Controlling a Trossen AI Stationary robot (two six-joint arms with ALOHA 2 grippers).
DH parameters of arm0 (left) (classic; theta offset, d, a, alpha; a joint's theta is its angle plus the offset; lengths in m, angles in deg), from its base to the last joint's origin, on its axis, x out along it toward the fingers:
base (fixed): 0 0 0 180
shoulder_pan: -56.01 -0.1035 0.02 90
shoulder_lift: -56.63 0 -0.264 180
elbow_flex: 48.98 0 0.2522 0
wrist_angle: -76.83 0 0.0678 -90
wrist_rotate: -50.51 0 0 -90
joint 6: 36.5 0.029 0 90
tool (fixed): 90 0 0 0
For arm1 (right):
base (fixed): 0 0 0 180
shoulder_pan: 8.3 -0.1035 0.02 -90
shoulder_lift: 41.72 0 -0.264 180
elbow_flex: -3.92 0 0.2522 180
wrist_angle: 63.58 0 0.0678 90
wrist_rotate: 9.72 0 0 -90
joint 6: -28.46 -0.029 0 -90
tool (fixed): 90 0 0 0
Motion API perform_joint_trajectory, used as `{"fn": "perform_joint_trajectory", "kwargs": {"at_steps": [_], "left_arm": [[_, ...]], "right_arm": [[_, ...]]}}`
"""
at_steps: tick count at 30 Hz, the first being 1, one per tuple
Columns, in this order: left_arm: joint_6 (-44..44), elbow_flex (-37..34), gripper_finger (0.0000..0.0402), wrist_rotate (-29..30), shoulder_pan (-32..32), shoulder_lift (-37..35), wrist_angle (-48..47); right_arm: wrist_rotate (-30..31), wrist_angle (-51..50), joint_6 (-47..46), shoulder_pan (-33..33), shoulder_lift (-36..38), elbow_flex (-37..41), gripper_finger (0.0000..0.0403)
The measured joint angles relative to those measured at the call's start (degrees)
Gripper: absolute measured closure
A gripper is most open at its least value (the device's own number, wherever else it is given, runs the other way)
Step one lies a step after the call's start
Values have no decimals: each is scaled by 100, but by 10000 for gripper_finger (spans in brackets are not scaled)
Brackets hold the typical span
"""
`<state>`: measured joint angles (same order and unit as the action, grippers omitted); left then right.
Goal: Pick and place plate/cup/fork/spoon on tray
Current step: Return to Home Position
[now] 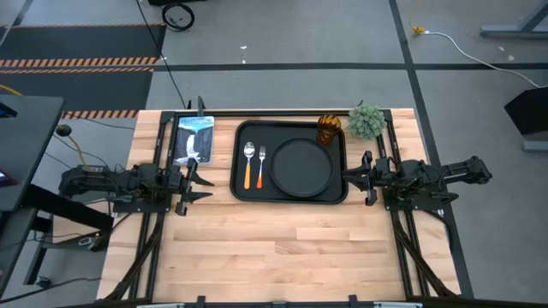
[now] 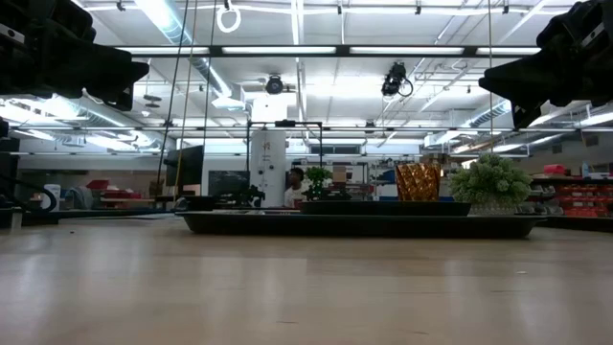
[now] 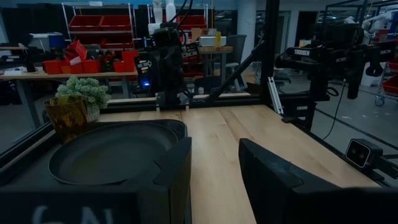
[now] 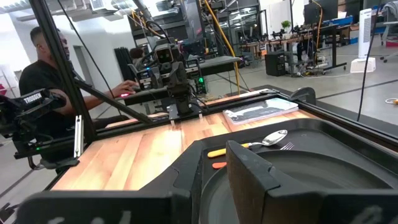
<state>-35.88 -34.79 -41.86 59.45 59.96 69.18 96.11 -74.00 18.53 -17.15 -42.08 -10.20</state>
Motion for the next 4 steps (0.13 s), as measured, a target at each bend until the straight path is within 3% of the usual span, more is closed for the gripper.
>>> {"fn": "perform_joint_trajectory", "kwargs": {"at_steps": [4], "left_arm": [[0,0,260,-2,0,0,0]], "right_arm": [[-2,-1,0,-1,-1,0,325]]}}
